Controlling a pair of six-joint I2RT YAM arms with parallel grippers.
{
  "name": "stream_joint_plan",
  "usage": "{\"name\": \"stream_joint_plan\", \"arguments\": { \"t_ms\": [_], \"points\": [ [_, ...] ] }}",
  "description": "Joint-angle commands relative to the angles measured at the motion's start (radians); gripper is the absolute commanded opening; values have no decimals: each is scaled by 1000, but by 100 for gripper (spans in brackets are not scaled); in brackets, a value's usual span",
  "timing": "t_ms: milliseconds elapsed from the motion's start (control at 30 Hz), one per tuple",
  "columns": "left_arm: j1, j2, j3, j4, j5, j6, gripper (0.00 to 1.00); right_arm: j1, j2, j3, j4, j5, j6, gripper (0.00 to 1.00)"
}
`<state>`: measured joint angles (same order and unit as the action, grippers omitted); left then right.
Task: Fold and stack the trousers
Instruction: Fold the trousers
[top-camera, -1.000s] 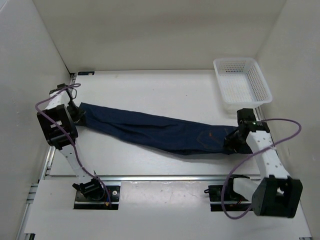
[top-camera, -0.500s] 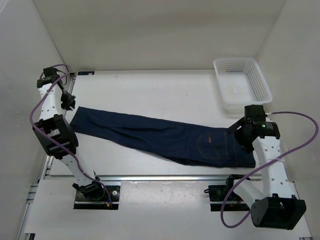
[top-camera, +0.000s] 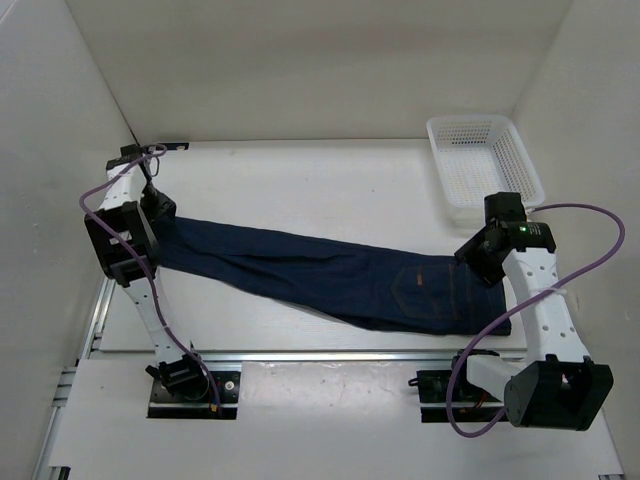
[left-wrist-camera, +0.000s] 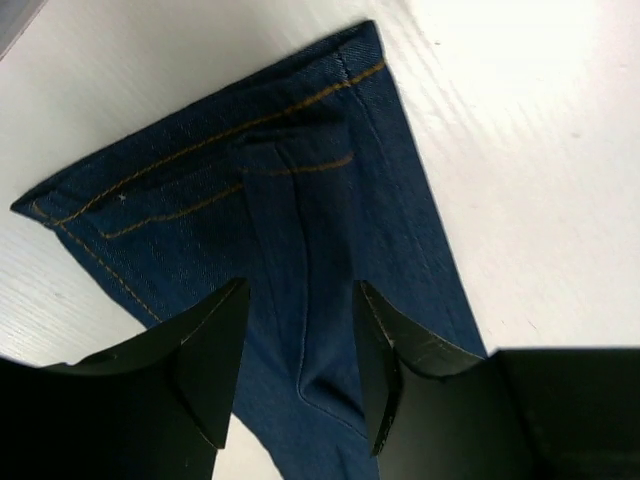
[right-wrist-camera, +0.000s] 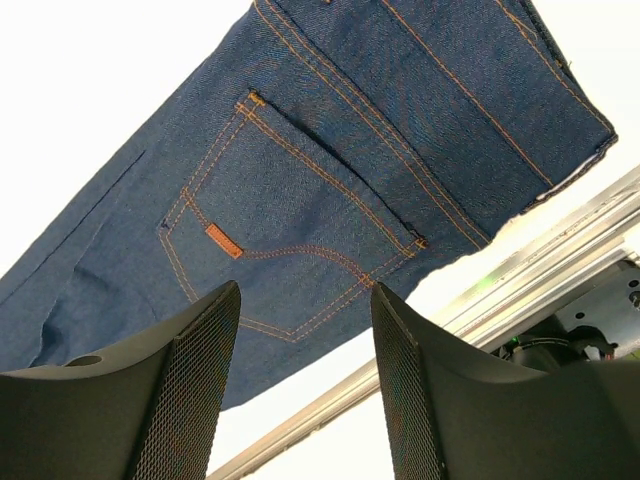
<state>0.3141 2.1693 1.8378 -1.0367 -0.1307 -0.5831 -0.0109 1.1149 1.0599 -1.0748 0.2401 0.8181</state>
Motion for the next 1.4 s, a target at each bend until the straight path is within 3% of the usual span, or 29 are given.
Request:
{"name": "stream_joint_plan", "arguments": {
  "t_ms": [0, 233, 333, 533, 667, 933, 967, 1000, 1367],
  "points": [
    [10, -20, 28, 46, 2, 6, 57, 3, 3, 40, -24, 7, -19, 60],
    [55, 3, 23, 60, -30, 2, 59, 3, 22, 20, -24, 18, 1, 60],
    [80, 3, 14, 69, -21, 2, 72, 3, 22, 20, -24, 18, 10, 60],
    [80, 52, 55, 69, 2, 2, 69, 3, 31, 11, -24, 18, 19, 60],
    [80, 95, 100, 69, 34, 2, 60, 3, 31, 2, -24, 18, 19, 60],
    [80, 98, 112, 69, 0, 2, 26, 3, 31, 2, -33, 18, 19, 60],
    [80, 98, 112, 55, -12, 2, 16, 3, 31, 2, -33, 18, 19, 60],
    [80, 98, 112, 44, -23, 2, 12, 3, 31, 2, -33, 18, 29, 60],
    [80, -104, 46, 34, -72, -7, 10, 3, 31, 2, -24, 7, 29, 60]
  ]
}}
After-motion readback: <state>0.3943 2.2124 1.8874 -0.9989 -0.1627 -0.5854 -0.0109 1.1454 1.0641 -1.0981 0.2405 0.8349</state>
